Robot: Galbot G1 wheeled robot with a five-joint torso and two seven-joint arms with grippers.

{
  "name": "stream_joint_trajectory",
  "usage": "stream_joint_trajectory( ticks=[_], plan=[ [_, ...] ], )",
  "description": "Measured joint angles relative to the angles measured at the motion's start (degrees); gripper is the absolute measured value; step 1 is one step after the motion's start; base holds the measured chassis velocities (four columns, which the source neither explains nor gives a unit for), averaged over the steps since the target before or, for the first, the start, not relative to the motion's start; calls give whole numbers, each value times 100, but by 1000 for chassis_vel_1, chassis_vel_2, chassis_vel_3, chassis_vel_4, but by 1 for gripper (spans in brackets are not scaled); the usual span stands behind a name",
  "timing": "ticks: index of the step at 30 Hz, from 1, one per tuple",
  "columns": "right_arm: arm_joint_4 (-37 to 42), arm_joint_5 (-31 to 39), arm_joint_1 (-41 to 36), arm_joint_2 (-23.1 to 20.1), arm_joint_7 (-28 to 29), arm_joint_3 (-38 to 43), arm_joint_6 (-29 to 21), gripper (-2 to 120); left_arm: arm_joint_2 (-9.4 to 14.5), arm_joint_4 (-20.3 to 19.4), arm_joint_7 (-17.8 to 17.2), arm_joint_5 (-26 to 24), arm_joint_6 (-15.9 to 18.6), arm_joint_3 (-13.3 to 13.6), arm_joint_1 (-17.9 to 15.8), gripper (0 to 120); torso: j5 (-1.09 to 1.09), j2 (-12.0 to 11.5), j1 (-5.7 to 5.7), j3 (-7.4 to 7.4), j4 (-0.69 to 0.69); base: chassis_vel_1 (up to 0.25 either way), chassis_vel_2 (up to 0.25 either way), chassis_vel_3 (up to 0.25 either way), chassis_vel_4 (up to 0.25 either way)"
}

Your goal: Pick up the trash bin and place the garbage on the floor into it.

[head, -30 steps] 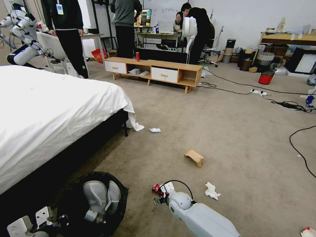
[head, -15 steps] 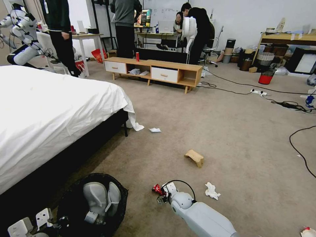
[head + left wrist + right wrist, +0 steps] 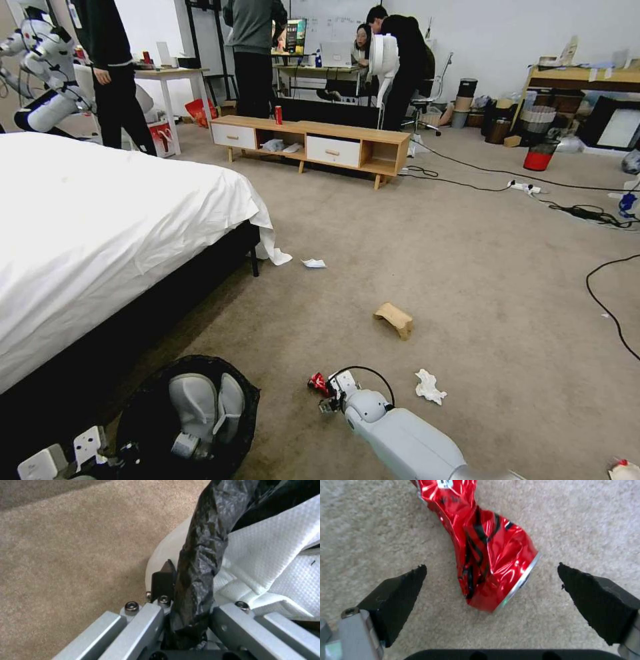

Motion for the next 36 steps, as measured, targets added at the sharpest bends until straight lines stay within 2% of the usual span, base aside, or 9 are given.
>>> stream_joint_trajectory(
  ticks=[6,11,12,14,15,18,21,31,36],
  plan=[
    [-262,-141,21,129,-108,129,207,99,-1,-8,3,3,0,-1,33,0,0,0,0,0,0,0,0,0,0],
    [-364,-214,36,182,-141,199,320,81,-16,-11,24,39,0,1,67,0,0,0,0,0,0,0,0,0,0],
    [-364,-214,36,182,-141,199,320,81,-16,-11,24,39,0,1,67,0,0,0,0,0,0,0,0,0,0],
    [-374,-227,36,185,-143,209,358,71,-17,-13,25,45,0,6,68,0,0,0,0,0,0,0,0,0,0],
    [-374,-227,36,185,-143,209,358,71,-17,-13,25,45,0,6,68,0,0,0,0,0,0,0,0,0,0],
    [-358,-229,26,179,-142,218,380,55,-18,-12,26,50,0,16,61,0,0,1,0,0,0,0,0,0,0],
    [-327,-232,6,166,-137,218,390,47,-26,-9,30,61,0,29,59,0,0,1,0,0,0,0,0,0,0],
    [-306,-257,-40,113,-146,208,463,46,-37,-7,40,87,0,40,66,0,0,1,0,0,0,0,0,0,0],
    [69,-119,-150,-77,-64,137,485,46,-20,15,40,101,0,50,68,0,1,1,0,0,0,0,0,0,0]
  ],
)
